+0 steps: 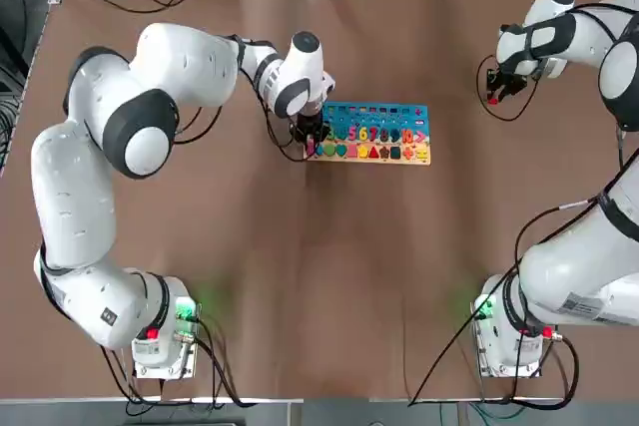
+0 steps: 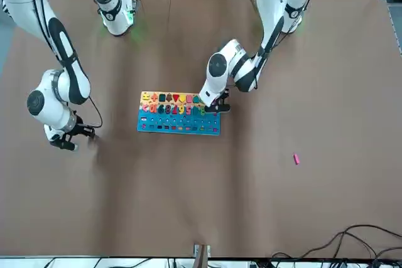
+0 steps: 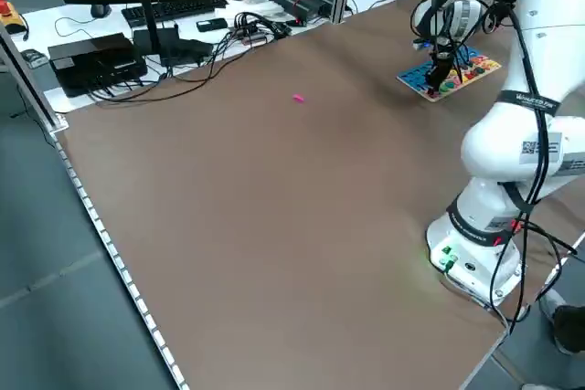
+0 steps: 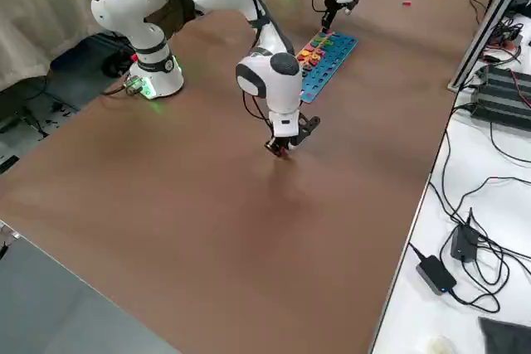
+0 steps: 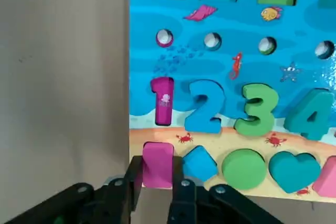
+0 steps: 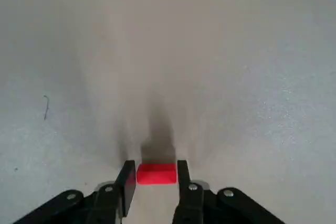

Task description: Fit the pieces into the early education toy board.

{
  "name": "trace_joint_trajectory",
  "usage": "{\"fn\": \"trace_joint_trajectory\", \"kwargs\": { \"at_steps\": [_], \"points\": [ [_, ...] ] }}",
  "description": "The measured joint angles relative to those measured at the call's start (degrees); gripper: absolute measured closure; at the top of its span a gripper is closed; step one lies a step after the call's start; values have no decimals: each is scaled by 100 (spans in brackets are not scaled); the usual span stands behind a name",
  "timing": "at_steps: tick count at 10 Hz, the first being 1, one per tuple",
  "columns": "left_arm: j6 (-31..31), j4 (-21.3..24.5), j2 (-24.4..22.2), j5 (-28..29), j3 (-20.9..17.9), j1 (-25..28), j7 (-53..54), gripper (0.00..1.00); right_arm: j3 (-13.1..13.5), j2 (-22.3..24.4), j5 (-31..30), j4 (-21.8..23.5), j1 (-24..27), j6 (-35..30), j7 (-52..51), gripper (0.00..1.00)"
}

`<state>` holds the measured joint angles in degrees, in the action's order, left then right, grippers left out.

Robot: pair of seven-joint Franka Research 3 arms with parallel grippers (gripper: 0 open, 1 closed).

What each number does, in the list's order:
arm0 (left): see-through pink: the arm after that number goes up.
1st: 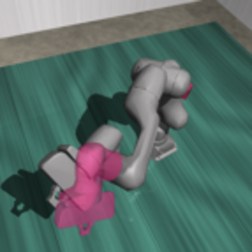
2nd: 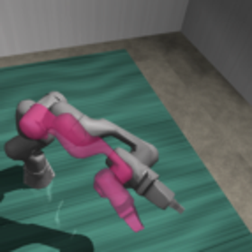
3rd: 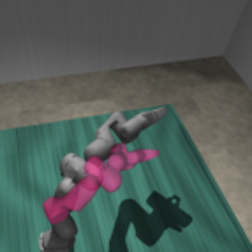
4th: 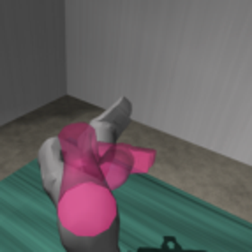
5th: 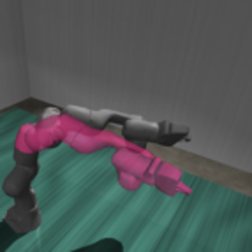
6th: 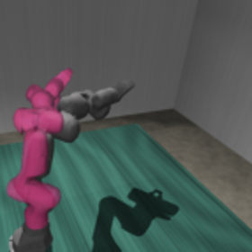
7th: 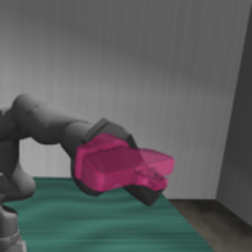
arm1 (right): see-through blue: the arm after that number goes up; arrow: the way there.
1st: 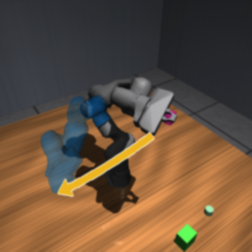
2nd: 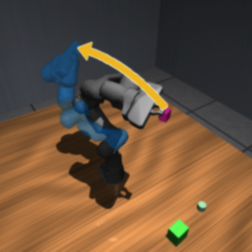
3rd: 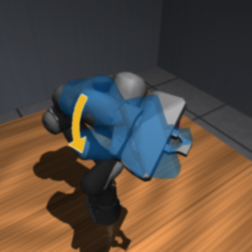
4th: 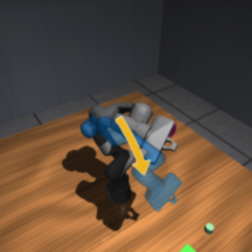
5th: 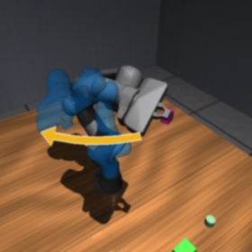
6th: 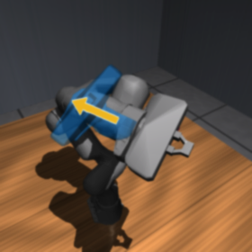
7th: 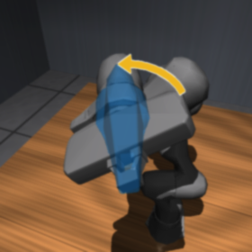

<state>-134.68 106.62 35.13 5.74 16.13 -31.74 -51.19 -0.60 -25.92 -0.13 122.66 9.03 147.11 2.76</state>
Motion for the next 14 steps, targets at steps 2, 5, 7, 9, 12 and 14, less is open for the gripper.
{"fn": "trace_joint_trajectory", "kwargs": {
  "at_steps": [2,5,7,9,12,14],
  "points": [
    [0,-7,0,0,-5,0,0,66,0,-4,0,3,0,0,0,60],
    [0,-28,-9,0,-9,2,0,61,0,-15,0,14,0,-8,0,60],
    [277,-74,-178,1,-9,8,0,59,-1,-27,0,20,0,-12,0,61],
    [555,-142,-547,1,-40,58,0,58,-1,-27,0,21,0,-13,0,61],
    [626,-168,-863,6,-89,645,138,57,-1,-27,0,22,1,-16,0,63],
    [626,-278,-870,7,-111,1352,715,56,-1,-27,0,21,1,-18,0,64]
  ]
}}
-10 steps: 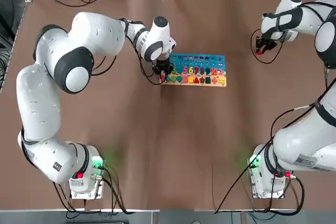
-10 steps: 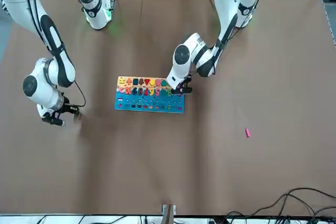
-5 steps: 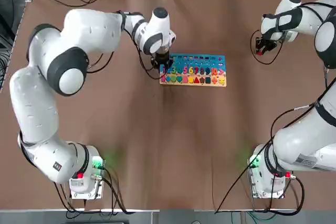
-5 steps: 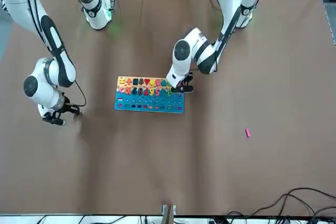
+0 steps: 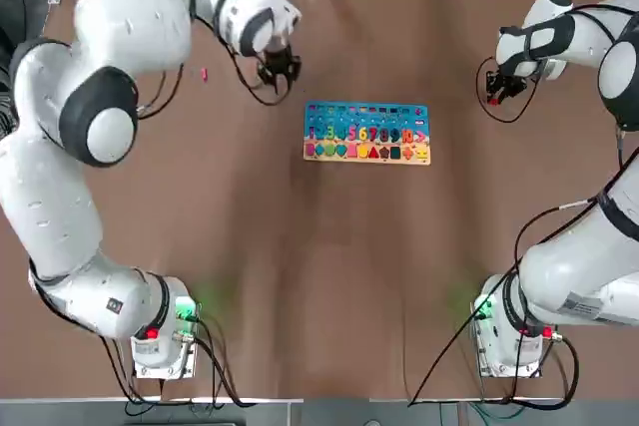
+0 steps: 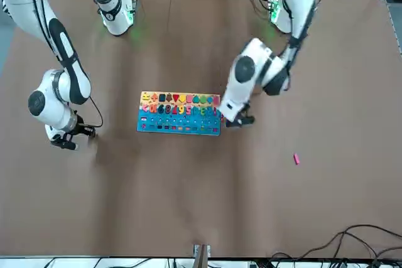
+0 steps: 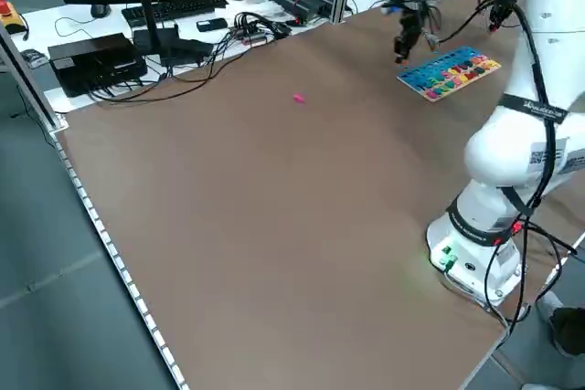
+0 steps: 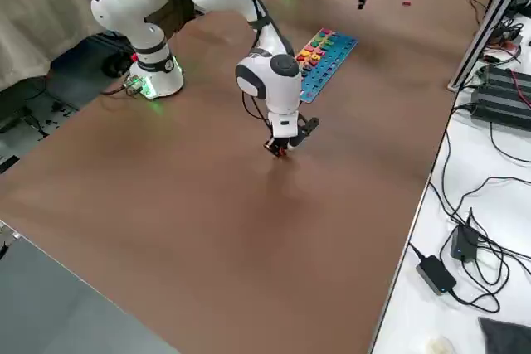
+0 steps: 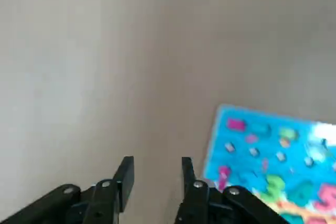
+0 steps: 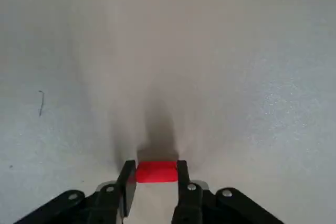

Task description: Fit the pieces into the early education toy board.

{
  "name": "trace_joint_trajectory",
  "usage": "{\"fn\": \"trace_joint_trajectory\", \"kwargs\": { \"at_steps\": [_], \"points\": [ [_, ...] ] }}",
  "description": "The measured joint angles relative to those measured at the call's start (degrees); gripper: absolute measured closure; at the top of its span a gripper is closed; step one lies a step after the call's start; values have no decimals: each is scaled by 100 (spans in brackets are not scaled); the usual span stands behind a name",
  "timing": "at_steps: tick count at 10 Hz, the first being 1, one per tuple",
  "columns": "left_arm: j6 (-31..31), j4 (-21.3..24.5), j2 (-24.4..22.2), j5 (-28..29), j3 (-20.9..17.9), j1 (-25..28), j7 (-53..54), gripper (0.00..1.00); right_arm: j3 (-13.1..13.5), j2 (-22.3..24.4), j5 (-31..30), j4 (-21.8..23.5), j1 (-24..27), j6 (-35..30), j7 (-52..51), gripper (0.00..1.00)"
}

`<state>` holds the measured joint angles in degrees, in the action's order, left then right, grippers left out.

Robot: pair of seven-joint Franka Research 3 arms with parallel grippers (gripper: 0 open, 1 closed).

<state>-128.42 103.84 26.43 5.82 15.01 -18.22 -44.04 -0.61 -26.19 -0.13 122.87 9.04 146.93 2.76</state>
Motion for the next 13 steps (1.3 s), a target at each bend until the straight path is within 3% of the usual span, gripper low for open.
{"fn": "trace_joint_trajectory", "kwargs": {
  "at_steps": [3,6,8,13],
  "points": [
    [0,-92,52,1,-27,970,819,49,0,2,0,0,0,-3,0,65],
    [-7,-370,470,7,-38,1673,1361,47,-10,4,0,-4,-2,-3,0,65],
    [-21,-486,726,402,-37,2090,1542,47,-77,67,-1,-54,-32,-151,0,65],
    [-169,-442,909,594,-34,2552,1949,47,-119,597,0,-103,-467,-402,66,65]
  ]
}}
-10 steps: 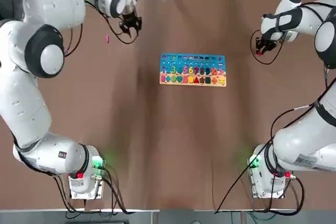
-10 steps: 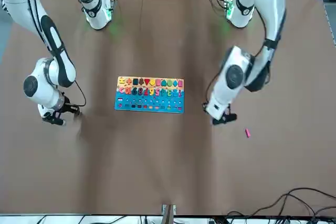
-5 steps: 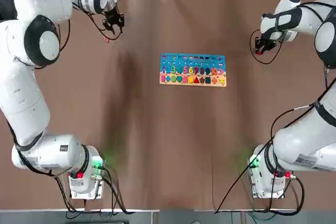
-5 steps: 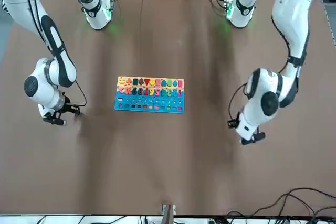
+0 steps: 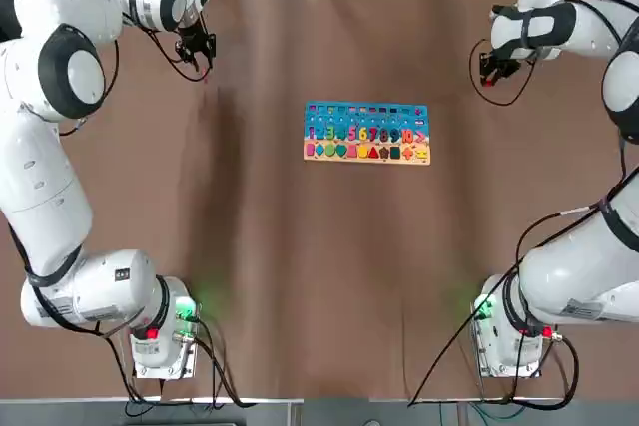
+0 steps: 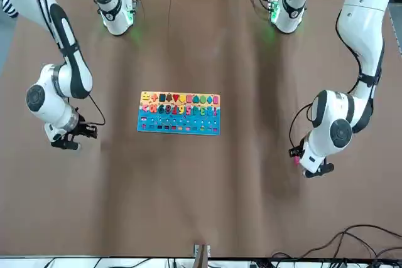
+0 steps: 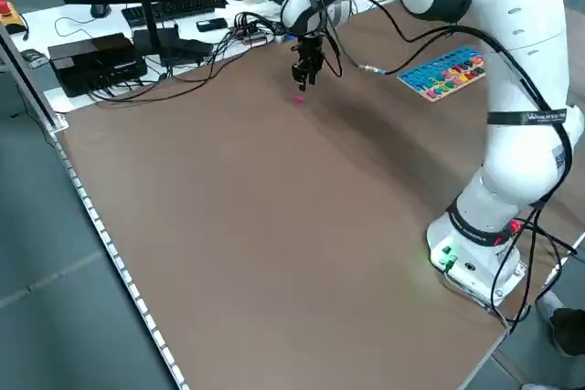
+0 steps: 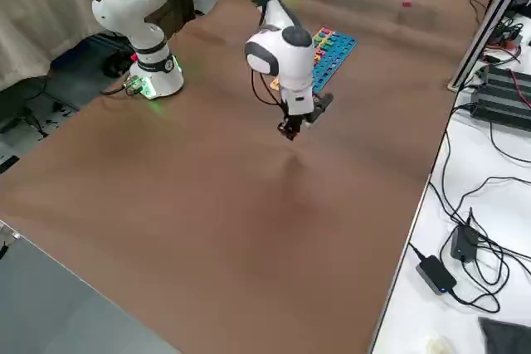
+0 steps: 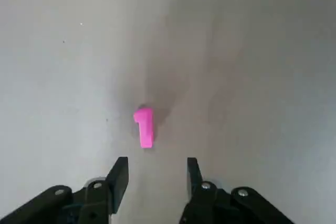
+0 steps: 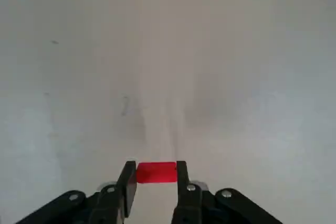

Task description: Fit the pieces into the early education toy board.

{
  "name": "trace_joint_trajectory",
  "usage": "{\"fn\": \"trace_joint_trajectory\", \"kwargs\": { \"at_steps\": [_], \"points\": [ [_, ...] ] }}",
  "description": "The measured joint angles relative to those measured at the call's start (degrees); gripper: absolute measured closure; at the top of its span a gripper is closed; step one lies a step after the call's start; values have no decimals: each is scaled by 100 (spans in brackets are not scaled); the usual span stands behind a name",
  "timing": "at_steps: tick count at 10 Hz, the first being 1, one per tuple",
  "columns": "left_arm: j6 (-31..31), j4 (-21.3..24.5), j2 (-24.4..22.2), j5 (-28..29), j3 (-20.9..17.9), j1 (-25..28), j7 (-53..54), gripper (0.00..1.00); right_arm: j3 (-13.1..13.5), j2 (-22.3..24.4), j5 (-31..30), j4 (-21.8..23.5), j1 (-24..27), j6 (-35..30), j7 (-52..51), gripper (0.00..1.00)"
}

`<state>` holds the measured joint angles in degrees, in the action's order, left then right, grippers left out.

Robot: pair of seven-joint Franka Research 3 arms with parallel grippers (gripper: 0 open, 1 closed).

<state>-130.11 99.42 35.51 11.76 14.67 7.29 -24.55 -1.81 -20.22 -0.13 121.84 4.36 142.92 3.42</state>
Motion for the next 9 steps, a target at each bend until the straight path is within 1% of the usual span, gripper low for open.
{"fn": "trace_joint_trajectory", "kwargs": {
  "at_steps": [2,4,7,9],
  "points": [
    [-260,16,134,43,0,11,0,47,-9,78,0,9,-380,-116,422,65],
    [-420,21,272,44,-25,29,0,47,-22,78,0,22,-823,-235,1061,65],
    [-481,25,339,46,-75,68,3,48,-34,78,5,37,-1441,-330,1960,65],
    [-481,33,341,46,-76,70,3,48,-39,78,9,37,-1717,-325,2370,65]
  ]
}}
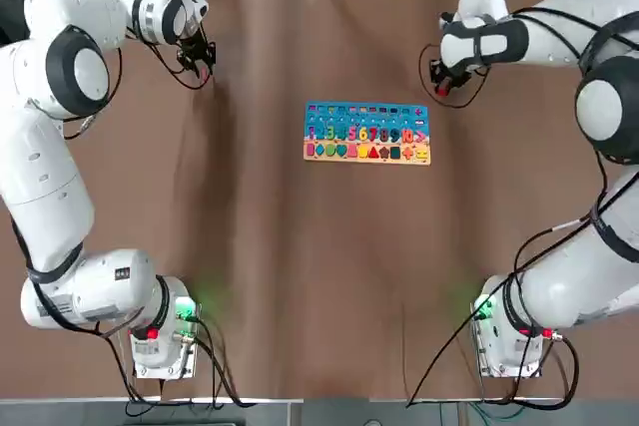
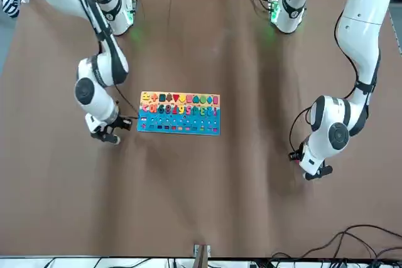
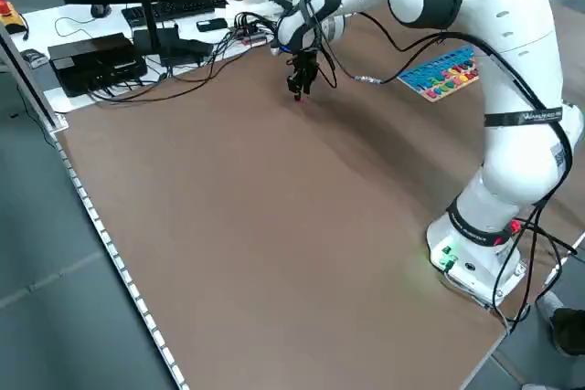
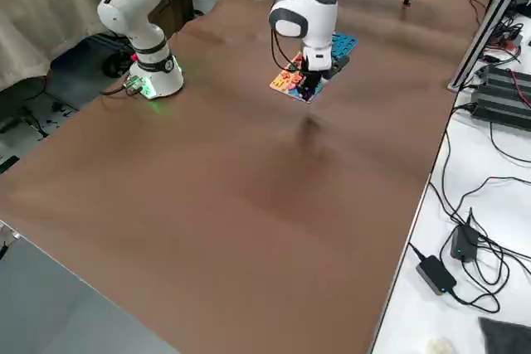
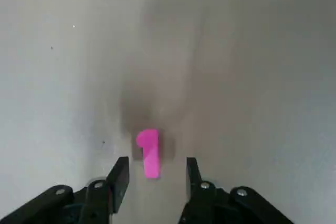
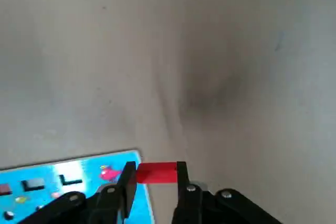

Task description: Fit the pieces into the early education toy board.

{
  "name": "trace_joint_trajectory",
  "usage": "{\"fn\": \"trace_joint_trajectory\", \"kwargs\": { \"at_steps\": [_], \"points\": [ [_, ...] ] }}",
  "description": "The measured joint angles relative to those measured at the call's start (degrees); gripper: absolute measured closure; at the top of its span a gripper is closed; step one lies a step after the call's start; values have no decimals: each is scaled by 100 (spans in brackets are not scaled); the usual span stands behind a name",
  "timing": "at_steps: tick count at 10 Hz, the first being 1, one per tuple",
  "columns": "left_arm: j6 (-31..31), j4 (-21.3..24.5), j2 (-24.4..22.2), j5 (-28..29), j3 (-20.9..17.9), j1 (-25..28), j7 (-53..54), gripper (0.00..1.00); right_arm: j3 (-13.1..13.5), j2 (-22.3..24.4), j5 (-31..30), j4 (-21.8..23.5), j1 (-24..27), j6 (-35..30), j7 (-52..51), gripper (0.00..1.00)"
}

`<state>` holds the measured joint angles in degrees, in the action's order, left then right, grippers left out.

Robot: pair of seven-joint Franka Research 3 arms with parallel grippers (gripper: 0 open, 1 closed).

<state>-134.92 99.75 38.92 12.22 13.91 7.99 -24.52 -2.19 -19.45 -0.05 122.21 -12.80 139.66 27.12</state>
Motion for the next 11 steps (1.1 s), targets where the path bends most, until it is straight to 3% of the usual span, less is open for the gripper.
{"fn": "trace_joint_trajectory", "kwargs": {
  "at_steps": [7,11],
  "points": [
    [0,83,5,36,-8,89,39,61,-3,-462,5,54,-536,321,430,65],
    [-8,83,5,64,-5,101,77,79,-3,-486,7,75,-621,283,439,65]
  ]
}}
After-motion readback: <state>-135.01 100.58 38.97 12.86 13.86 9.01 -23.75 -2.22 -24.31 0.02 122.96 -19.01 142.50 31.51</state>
